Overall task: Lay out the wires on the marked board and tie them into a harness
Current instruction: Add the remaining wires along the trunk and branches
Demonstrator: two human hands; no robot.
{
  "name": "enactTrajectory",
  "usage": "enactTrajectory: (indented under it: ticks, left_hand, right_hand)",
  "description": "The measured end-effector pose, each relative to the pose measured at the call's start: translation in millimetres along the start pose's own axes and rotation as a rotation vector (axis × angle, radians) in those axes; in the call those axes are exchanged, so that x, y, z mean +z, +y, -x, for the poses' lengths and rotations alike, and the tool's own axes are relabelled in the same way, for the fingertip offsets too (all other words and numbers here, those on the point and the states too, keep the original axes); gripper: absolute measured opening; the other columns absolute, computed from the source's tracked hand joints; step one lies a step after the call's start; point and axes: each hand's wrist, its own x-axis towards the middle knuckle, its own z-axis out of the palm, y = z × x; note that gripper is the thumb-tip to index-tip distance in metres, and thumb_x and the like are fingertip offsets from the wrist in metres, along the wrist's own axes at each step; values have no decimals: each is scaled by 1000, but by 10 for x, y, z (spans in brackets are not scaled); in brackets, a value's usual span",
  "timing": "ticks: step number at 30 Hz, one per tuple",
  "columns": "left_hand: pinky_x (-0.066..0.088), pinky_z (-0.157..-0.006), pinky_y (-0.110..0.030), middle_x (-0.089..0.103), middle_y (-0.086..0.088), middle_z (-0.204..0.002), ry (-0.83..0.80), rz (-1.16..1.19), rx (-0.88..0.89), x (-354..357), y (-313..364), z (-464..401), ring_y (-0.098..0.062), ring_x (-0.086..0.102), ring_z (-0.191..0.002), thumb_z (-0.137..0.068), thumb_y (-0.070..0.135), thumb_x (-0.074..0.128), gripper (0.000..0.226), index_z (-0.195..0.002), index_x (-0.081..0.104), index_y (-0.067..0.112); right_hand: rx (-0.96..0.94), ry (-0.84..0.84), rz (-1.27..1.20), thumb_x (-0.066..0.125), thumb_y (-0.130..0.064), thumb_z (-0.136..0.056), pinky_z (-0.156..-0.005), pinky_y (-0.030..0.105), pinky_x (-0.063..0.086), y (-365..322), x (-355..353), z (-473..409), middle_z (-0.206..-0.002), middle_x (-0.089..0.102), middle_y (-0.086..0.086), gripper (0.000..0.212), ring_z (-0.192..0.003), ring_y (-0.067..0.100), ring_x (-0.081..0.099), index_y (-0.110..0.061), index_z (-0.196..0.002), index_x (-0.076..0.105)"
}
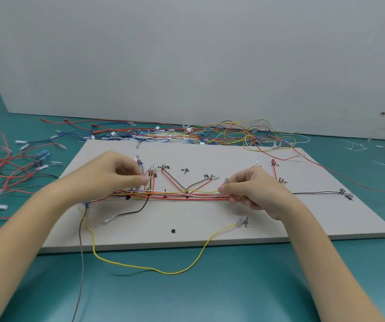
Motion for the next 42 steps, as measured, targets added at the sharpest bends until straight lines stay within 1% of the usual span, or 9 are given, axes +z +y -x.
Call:
enactTrajectory:
  ticks: [4, 7, 11, 17, 20, 24, 28, 34, 42]
  left_hand:
    - [42, -58, -11, 71, 14, -76, 41, -31, 99, 285, 5, -63, -4, 62, -68, -80, 27, 78, 10, -76, 75, 35]
    - [41, -60, -11, 68, 21, -77, 72, -87, 146, 400, -35, -73, -6, 60, -70, -77, 26, 80, 13, -77, 74, 38]
    - [42, -63, -13, 64, 23, -81, 104, -166, 216, 427, -63, -80, -8, 59, -76, -80, 24, 78, 14, -77, 73, 37]
    - [37, -64, -8, 62, 16, -77, 202, -154, 212, 469, -51, -83, -6, 56, -79, -82, 19, 76, 20, -79, 72, 38]
    - [34, -68, -7, 58, 15, -82, 183, -167, 244, 535, 11, -69, -4, 53, -82, -86, 11, 70, 26, -90, 73, 37]
    - [31, -81, -20, 49, 17, -90, 157, -264, 277, 610, 72, -40, -10, 44, -90, -88, 3, 60, 38, -105, 74, 35]
    - [21, -74, -30, 55, 9, -96, 214, -433, 334, 752, 155, -31, -13, 37, -89, -88, 6, 58, 40, -108, 73, 38]
    - [46, -83, -40, 63, 3, -90, 180, -274, 394, 815, 173, -87, -17, 57, -90, -92, 10, 63, 22, -104, 76, 23]
    - [45, -81, -42, 61, 1, -91, 179, -368, 391, 833, 205, -87, -22, 56, -89, -91, 8, 61, 23, -101, 76, 22]
  right_hand:
    - [-3, 7, 12, 77, -19, -79, -38, 17, 19, 23, -4, -17, -53, 57, 1, 17, -39, 10, 33, -13, -65, 71]
    - [-6, -3, 7, 75, -16, -80, -38, 17, 18, 22, 2, -17, -54, 55, 2, 11, -40, 10, 32, -6, -77, 73]
    - [3, 18, -24, 73, -11, -82, -36, 16, 19, 13, 20, -20, -54, 57, 3, 13, -37, 9, 32, -15, -95, 73]
    - [-6, 56, -36, 74, -15, -83, -36, 15, 20, 9, 22, -24, -54, 58, 4, 12, -36, 8, 33, -15, -94, 72]
    - [-9, 54, -25, 74, -15, -83, -36, 16, 20, 10, 29, -19, -54, 59, 3, 13, -38, 8, 34, -16, -96, 72]
    - [6, 64, -33, 73, -11, -82, -35, 15, 19, 13, 53, -26, -53, 59, 4, 17, -35, 8, 33, -17, -98, 70]
    - [31, 70, -39, 71, -9, -82, -35, 14, 22, 10, 85, -28, -55, 61, 7, 18, -34, 11, 32, -17, -97, 69]
    - [58, 114, -61, 71, -7, -80, -34, 15, 22, 14, 112, -48, -53, 63, 7, 17, -34, 11, 33, -13, -95, 68]
    - [49, 142, -42, 60, -3, -83, -32, 14, 25, 1, 143, -42, -51, 63, 4, 15, -34, 7, 41, -13, -91, 68]
